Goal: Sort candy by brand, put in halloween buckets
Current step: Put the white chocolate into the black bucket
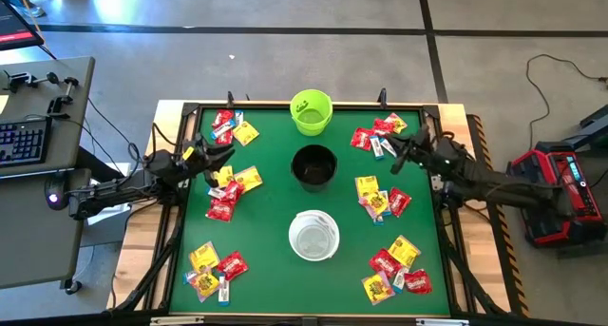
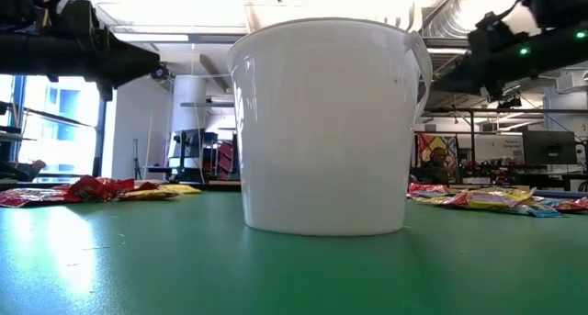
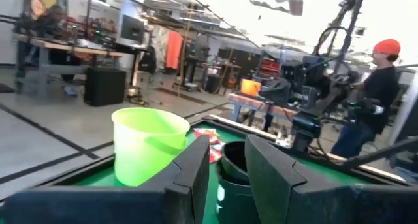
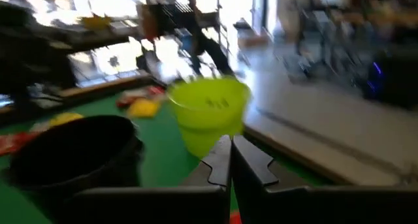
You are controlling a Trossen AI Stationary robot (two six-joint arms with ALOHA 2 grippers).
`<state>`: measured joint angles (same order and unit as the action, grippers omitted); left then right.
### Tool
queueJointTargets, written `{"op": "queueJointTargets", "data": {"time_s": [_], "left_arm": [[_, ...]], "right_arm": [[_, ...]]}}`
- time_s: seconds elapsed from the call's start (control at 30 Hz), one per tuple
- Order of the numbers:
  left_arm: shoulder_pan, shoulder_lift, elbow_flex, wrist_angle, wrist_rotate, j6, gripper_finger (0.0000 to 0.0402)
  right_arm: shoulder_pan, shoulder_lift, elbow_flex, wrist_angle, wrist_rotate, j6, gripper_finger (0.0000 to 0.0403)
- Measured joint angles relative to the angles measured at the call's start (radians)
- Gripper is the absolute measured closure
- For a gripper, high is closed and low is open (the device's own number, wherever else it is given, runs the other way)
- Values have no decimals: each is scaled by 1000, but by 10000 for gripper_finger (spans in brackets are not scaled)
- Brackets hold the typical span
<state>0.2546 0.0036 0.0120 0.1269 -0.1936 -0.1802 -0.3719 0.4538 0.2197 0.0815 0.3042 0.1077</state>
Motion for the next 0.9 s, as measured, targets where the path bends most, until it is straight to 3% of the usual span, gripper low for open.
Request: {"op": "queueJointTargets", "data": {"time_s": [0.17, 0.57, 0.9], "left_arm": [[0, 0, 0, 3, 3, 0, 312], [0, 0, 0, 0, 0, 89, 312], [0, 0, 0, -2, 0, 88, 312]], "right_arm": [[-8, 136, 70, -99, 37, -19, 374], [-87, 407, 206, -261, 41, 148, 243], [-146, 591, 282, -354, 29, 308, 226]]}}
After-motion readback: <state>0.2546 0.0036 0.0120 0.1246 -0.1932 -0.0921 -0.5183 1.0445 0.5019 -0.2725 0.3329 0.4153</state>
